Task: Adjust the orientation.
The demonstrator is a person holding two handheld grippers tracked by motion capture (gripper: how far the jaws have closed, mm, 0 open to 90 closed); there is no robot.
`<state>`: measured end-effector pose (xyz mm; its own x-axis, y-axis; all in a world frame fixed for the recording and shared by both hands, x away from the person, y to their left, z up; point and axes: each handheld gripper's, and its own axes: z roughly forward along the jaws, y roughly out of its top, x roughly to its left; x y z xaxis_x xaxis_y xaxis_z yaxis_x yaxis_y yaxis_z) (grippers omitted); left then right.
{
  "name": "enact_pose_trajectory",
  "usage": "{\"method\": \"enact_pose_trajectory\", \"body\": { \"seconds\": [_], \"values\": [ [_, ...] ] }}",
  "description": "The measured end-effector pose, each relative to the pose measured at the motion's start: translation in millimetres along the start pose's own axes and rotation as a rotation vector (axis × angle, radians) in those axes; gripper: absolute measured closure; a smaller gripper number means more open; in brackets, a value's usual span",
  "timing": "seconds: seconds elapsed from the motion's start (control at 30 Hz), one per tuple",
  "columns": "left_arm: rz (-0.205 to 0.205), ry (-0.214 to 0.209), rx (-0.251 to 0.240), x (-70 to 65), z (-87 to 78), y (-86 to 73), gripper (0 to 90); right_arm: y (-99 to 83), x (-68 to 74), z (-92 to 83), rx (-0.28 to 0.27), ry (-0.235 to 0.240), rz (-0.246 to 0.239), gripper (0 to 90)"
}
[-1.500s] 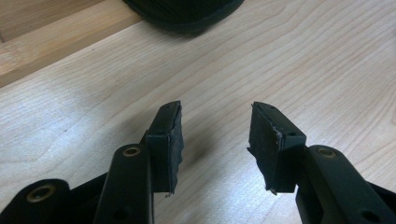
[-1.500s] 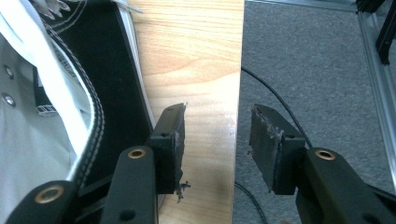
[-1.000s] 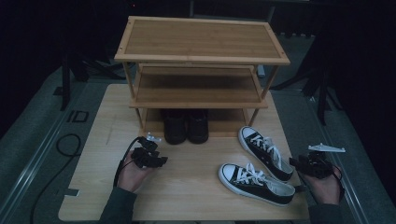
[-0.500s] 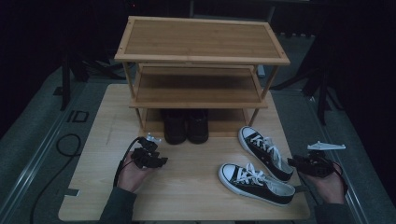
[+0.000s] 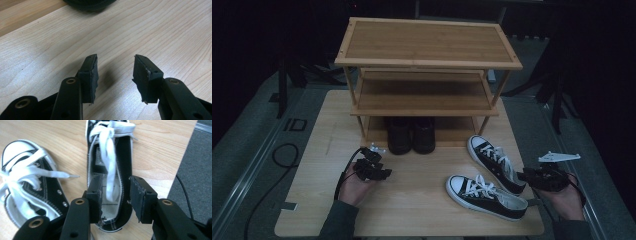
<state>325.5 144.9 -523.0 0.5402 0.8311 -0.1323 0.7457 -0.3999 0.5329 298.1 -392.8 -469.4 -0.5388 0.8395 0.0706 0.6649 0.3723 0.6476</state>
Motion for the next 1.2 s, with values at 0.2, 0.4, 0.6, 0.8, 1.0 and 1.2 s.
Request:
{"method": "enact_pose_trajectory", "body": {
  "seconds": [0.2,0.4,0.6,0.8,1.0,1.2],
  "values": [
    [0.001,0.001,0.004,-0.6,1.4,-0.4,55.0,4.0,8.5,-3.7,0.004,0.039,-0.043,62.1],
    [0.000,0.001,0.011,0.0,3.5,-1.0,55.0,5.6,17.5,-3.6,0.019,0.056,-0.088,62.3],
    [0.003,0.001,0.018,0.1,5.3,-1.5,55.0,5.0,28.8,-0.1,0.046,0.087,-0.135,63.2],
    [0.004,0.004,0.018,-0.5,5.4,-1.7,55.0,5.9,38.9,1.4,0.058,0.119,-0.170,65.4],
    [0.001,0.004,0.012,0.2,4.0,-1.9,55.0,6.4,49.5,5.4,0.083,0.164,-0.211,67.1],
    [0.001,0.006,0.010,0.4,3.4,-2.1,55.0,3.1,52.4,4.5,0.105,0.178,-0.236,69.4]
  ]
}}
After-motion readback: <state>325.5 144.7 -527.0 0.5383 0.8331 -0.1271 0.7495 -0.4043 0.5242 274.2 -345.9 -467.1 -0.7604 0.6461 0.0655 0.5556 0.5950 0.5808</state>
